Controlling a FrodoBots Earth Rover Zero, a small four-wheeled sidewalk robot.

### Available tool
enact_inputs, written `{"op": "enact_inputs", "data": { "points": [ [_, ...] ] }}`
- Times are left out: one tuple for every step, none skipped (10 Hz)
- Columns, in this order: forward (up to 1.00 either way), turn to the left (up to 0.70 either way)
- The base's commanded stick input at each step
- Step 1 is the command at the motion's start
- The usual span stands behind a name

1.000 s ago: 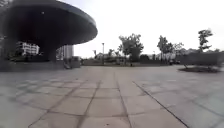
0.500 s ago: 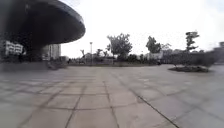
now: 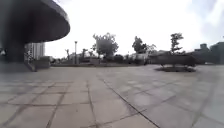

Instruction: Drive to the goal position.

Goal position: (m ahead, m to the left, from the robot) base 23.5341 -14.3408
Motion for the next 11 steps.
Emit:
{"op": "enact_inputs", "data": {
  "points": [
    [0.85,-0.34],
    [0.85,-0.34],
    [0.85,-0.34],
    [0.85,-0.34],
    [0.85,-0.22],
    [0.85,-0.09],
    [0.85,-0.07],
    [0.85,-0.06],
    [0.85,-0.05],
    [0.85,-0.03],
    [0.85,-0.02]
  ]
}}
